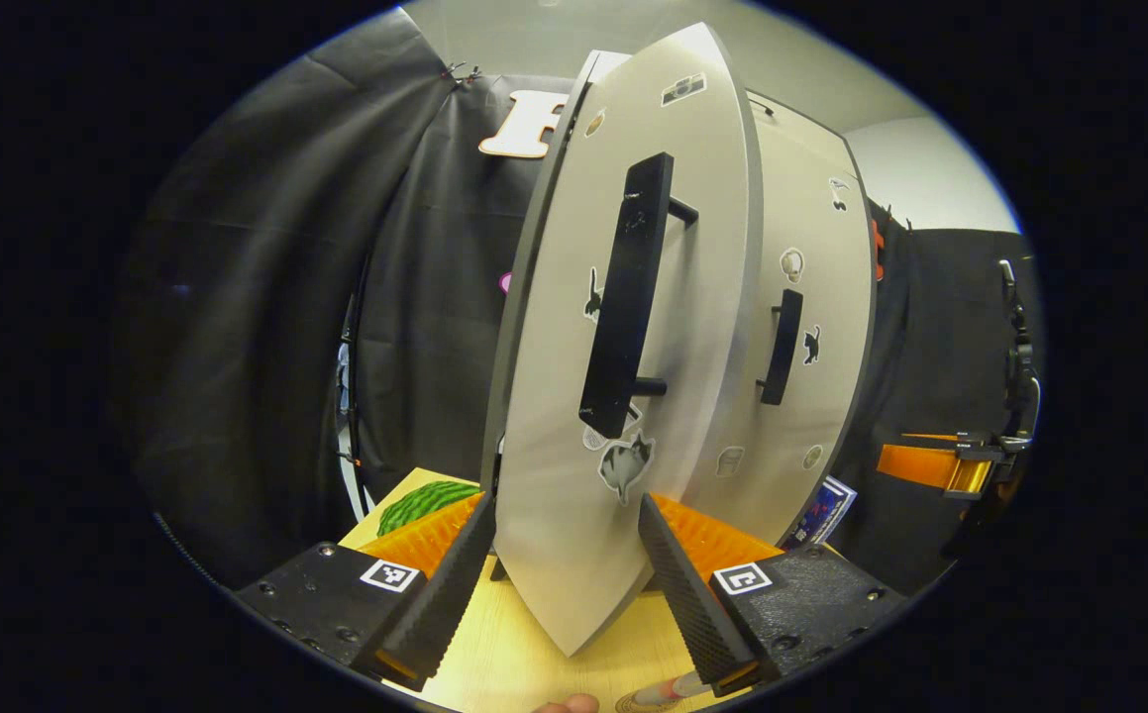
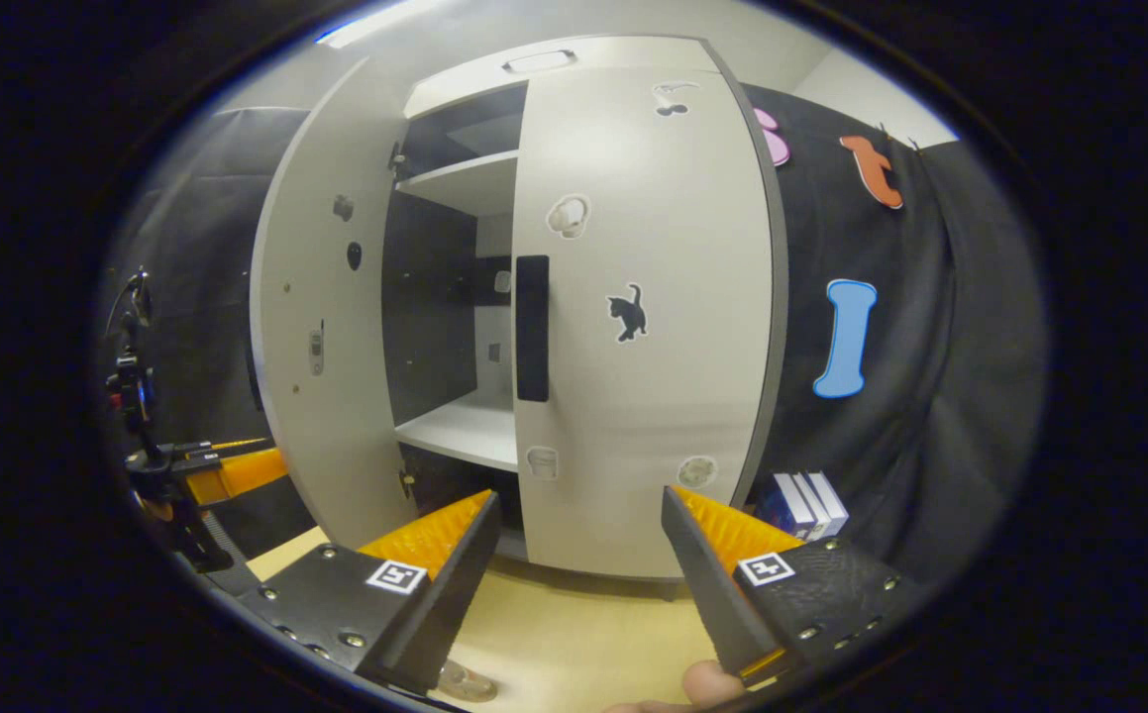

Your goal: Grasp the bottle in the cabinet with the left hand and place it on the coaster, then close the right door with the right hand and the left door with the left hand.

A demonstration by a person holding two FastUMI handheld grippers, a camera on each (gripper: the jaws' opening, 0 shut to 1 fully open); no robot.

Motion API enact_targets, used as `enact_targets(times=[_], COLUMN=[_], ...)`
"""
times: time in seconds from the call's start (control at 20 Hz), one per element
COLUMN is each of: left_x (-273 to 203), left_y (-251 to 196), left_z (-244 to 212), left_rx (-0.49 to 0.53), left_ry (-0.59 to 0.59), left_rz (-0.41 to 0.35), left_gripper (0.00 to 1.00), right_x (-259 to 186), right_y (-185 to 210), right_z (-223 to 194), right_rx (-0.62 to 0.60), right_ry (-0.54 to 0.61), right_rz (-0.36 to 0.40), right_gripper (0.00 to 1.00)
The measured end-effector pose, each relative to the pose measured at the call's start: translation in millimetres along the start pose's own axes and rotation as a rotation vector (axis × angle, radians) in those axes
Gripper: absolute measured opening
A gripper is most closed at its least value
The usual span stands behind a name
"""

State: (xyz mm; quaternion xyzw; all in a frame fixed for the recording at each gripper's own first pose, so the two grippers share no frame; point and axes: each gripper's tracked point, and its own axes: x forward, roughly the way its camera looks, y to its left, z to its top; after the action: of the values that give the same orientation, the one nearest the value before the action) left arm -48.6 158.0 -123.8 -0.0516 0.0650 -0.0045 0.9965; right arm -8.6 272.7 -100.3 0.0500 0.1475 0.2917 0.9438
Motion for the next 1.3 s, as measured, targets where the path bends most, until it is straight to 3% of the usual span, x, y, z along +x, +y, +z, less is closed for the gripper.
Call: enact_targets(times=[0.45,0.55,0.6,0.65,0.8,0.85,0.9,1.3], left_x=[10.1,14.4,16.3,18.9,25.5,27.3,27.9,39.5], left_y=[-4.6,-12.1,-16.3,-21.6,-38.3,-43.6,-47.6,-65.2], left_z=[-6.3,-8.2,-8.8,-8.1,-7.0,-8.4,-9.3,-20.0], left_rx=[0.012,0.013,0.018,0.023,0.036,0.041,0.049,0.138], left_ry=[0.016,0.019,0.021,0.023,0.025,0.027,0.03,0.066], left_rz=[0.006,-0.006,-0.013,-0.023,-0.061,-0.072,-0.079,-0.091], left_gripper=[0.93,0.93,0.93,0.93,0.93,0.93,0.93,0.93], right_x=[5.2,5.4,5.4,5.3,4.7,4.8,4.3,5.4], right_y=[-7.3,-8.8,-10.6,-12.4,-19.4,-21.8,-23.3,-36.8], right_z=[-1.6,-0.9,-2.1,-1.8,-4.1,-4.2,-5.3,-15.3], right_rx=[0.007,0.004,0.001,-0.002,-0.003,0.001,0.006,0.032], right_ry=[-0.003,-0.003,-0.003,-0.003,-0.005,-0.003,-0.002,0.016], right_rz=[-0.005,-0.007,-0.009,-0.013,-0.024,-0.027,-0.03,-0.044], right_gripper=[0.99,0.99,0.93,0.99,0.99,0.93,0.99,1.0])
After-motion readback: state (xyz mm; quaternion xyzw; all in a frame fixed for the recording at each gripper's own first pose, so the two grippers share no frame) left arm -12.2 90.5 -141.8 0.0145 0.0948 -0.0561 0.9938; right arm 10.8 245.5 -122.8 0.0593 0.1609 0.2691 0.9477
